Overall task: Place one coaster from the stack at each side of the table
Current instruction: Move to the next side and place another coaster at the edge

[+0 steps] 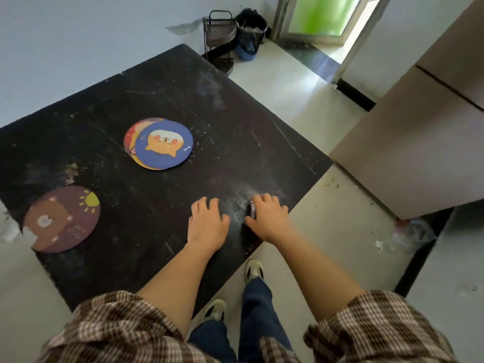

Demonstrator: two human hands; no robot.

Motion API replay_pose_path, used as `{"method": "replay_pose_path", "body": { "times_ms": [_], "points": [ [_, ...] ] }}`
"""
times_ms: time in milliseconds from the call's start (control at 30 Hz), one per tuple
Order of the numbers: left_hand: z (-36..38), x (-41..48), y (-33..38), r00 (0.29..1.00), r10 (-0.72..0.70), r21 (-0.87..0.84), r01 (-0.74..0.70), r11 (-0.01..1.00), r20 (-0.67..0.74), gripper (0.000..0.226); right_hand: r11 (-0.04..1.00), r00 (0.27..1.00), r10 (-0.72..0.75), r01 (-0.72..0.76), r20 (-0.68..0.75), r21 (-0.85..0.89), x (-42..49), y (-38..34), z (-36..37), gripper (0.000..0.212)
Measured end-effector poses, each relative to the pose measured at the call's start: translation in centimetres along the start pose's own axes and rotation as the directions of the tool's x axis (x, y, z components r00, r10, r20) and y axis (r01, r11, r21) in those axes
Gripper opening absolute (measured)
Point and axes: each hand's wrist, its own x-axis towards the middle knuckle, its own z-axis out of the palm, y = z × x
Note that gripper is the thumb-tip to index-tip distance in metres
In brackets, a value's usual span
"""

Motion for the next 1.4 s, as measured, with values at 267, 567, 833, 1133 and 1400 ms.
{"method": "replay_pose_path", "body": {
  "times_ms": [267, 567, 833, 1133, 1400],
  "points": [
    [-1.4, 5.6, 1.8, 0.967, -0.237, -0.062, 0.232, 0.971, -0.093, 0.052, 0.962, 0.966, -0.246, 0.254, 0.078, -0.102, 8.4, 0.5, -3.0, 0.054],
    [-4.8, 10.6, -1.3, 0.889, -0.414, -0.173, 0.385, 0.907, -0.195, 0.048, 0.922, 0.925, -0.370, 0.377, 0.088, -0.085, 15.4, -4.6, -3.9, 0.055],
    [-6.0, 15.1, -5.9, 0.818, -0.504, -0.154, 0.480, 0.864, -0.279, 0.061, 0.935, 0.935, -0.346, 0.351, 0.081, -0.057, 20.8, -10.3, -3.9, 0.058],
    [-5.6, 15.6, -7.2, 0.791, -0.538, -0.215, 0.494, 0.842, -0.291, 0.064, 0.950, 0.954, -0.298, 0.299, -0.024, 0.087, 22.8, -13.8, -3.3, 0.040],
    [-7.2, 15.9, -7.0, 0.672, -0.655, -0.575, 0.401, 0.714, -0.345, 0.054, 0.797, 0.995, -0.058, 0.000, 0.076, 0.604, 23.5, -14.9, -4.2, 0.013]
  ]
}}
